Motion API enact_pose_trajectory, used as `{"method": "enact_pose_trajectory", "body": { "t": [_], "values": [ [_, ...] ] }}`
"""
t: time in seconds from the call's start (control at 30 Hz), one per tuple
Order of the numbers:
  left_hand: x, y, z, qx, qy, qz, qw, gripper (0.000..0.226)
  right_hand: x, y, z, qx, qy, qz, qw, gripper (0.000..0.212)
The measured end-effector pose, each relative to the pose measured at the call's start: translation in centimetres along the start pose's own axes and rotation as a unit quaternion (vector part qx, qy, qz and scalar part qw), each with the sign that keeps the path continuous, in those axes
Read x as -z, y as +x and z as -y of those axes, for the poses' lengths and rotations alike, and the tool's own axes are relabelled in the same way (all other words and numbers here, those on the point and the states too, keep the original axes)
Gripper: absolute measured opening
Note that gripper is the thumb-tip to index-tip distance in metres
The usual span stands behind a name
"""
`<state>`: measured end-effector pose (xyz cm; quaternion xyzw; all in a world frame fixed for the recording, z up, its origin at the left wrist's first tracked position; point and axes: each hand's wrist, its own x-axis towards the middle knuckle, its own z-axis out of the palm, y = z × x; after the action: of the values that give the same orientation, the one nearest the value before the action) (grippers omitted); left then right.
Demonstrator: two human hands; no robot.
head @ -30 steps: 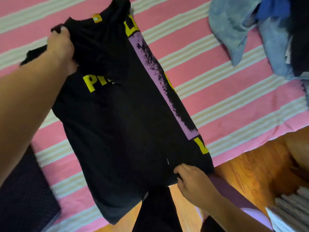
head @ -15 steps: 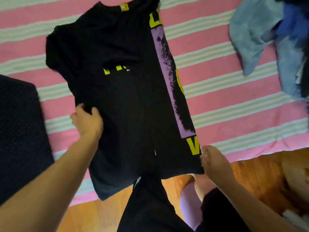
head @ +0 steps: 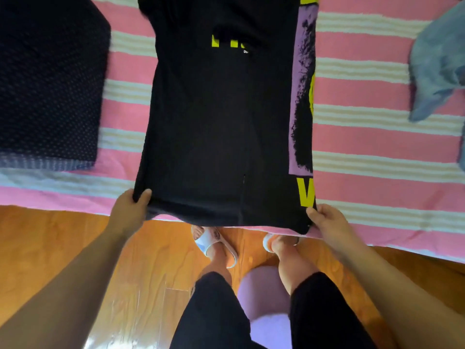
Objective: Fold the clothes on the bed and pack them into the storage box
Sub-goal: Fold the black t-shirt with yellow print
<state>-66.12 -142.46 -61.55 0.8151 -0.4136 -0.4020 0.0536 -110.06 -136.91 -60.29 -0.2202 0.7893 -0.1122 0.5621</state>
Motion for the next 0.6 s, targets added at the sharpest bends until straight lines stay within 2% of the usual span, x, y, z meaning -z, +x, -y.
{"method": "enact_pose_trajectory", "body": {
  "t": [0.13,0.23,0.3,0.37,0.47,0.6],
  "values": [
    [0.0,-2.4,1.7,0.002,-0.047,-0.037,0.998,0.032,-0.7,-2.5,-1.0,0.038,-0.019,-0.053,0.998,0.011],
    [0.0,-2.8,2.8,0.013,-0.06,-0.022,0.998,0.027,-1.6,-3.5,-1.5,-0.001,0.016,-0.022,1.0,0.014],
    [-0.2,-2.2,3.4,-0.006,-0.036,-0.01,0.999,0.026,-2.1,-3.2,-2.3,-0.035,0.02,-0.033,0.999,0.017],
    [-0.4,-2.0,4.0,-0.032,-0.001,-0.014,0.999,0.028,-2.3,-3.1,-2.8,-0.063,0.04,-0.082,0.994,0.016],
    [-0.9,-2.8,4.7,-0.043,0.038,0.005,0.998,0.029,-2.7,-4.0,-3.2,-0.058,0.049,-0.135,0.988,0.02],
    [-1.7,-3.4,5.0,-0.013,0.109,0.034,0.993,0.028,-3.3,-2.7,-3.5,-0.086,-0.047,-0.132,0.986,0.014]
  ]
}}
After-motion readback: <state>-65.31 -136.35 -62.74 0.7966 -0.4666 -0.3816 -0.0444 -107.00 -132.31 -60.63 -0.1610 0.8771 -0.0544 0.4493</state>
